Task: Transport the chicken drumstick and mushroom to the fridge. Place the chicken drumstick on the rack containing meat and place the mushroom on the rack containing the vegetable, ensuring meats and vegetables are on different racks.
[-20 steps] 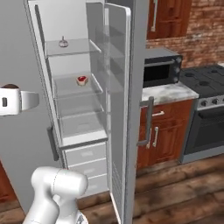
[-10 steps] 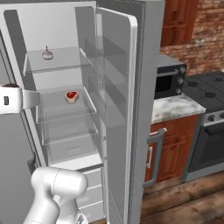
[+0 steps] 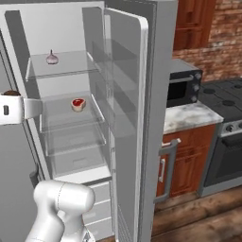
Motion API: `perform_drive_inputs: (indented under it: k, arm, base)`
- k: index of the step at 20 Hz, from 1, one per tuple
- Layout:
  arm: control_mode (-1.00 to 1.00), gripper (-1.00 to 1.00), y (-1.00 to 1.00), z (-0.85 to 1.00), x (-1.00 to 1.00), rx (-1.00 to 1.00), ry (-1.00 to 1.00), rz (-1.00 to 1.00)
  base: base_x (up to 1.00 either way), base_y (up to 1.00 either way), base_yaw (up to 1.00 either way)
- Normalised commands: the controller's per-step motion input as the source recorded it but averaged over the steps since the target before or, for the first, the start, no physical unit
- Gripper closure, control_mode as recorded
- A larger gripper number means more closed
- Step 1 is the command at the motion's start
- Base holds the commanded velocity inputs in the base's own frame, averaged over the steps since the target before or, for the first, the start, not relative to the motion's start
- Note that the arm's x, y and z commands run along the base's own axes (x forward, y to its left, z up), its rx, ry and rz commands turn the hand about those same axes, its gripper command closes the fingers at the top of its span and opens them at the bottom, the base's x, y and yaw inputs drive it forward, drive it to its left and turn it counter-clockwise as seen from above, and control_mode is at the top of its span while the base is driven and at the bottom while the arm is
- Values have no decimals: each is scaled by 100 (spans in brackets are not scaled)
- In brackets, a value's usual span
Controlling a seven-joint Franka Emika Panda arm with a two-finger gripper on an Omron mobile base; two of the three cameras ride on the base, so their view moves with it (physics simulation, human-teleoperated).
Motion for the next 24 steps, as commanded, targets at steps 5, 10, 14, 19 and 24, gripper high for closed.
perform_drive_inputs:
  k: [5,10,14,19,24]
  arm:
    - [100,100,0,0,0,0,0,0]
    - [100,100,0,0,0,0,0,0]
    - [100,100,0,0,0,0,0,0]
    - [100,100,0,0,0,0,0,0]
    - [100,100,0,0,0,0,0,0]
  base:
    - [56,-16,13]
    - [20,-35,22]
    - [19,-36,21]
    - [16,-63,21]
    - [14,-44,10]
